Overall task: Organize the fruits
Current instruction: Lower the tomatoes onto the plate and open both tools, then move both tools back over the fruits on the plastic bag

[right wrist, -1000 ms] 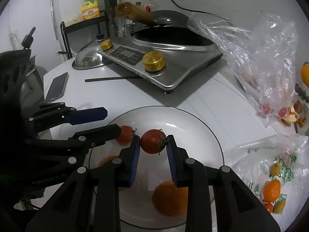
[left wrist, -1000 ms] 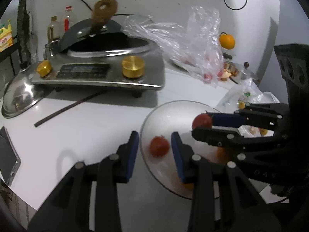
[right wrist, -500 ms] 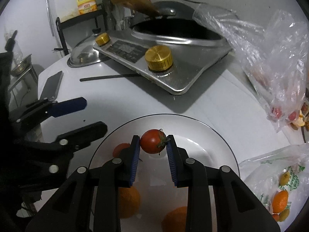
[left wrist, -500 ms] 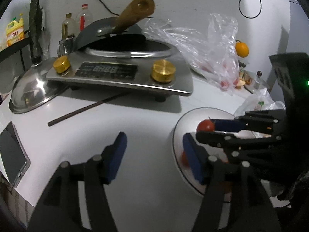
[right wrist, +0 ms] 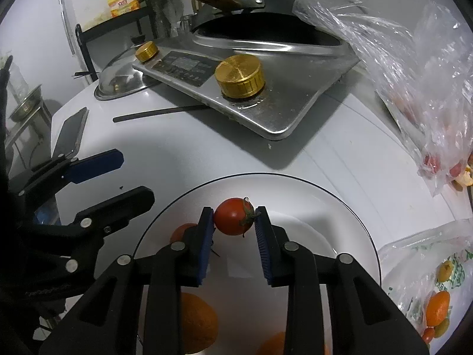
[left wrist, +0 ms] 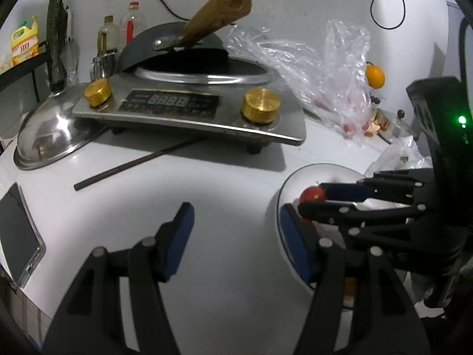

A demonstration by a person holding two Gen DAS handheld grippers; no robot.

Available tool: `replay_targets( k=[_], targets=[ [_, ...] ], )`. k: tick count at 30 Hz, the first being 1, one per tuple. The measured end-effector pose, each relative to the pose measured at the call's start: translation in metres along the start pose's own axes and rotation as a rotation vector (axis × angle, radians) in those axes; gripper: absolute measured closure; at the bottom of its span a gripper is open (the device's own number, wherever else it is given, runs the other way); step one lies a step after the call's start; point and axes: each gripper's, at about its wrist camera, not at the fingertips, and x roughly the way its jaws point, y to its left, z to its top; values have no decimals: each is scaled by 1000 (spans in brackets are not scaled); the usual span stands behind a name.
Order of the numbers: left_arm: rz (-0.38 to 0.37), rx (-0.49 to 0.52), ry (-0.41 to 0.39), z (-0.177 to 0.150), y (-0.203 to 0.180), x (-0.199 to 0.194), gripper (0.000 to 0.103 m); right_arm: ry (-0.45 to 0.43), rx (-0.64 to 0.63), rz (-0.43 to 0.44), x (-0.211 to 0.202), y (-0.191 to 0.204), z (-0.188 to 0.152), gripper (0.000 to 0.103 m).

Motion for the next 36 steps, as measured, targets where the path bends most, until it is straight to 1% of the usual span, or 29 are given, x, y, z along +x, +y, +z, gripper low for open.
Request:
replay_targets(
  k=[2, 10, 17, 25, 36],
  targets=[
    [7, 12, -8, 0, -3, -3, 41, -4, 8, -3, -1, -1, 0, 61],
    [14, 23, -34, 1, -12, -20, 41, -28, -3, -9, -18, 2, -5, 61],
    [17, 35, -48, -1, -25, -31, 41, -70, 7, -29, -45, -2, -15, 61],
    [20, 51, -53, -1, -46, -41, 41, -111, 18, -48, -75, -13, -31, 61],
    [13, 88, -55, 1, -82, -48, 41, -154, 56, -64, -106, -33, -54, 61]
  ],
)
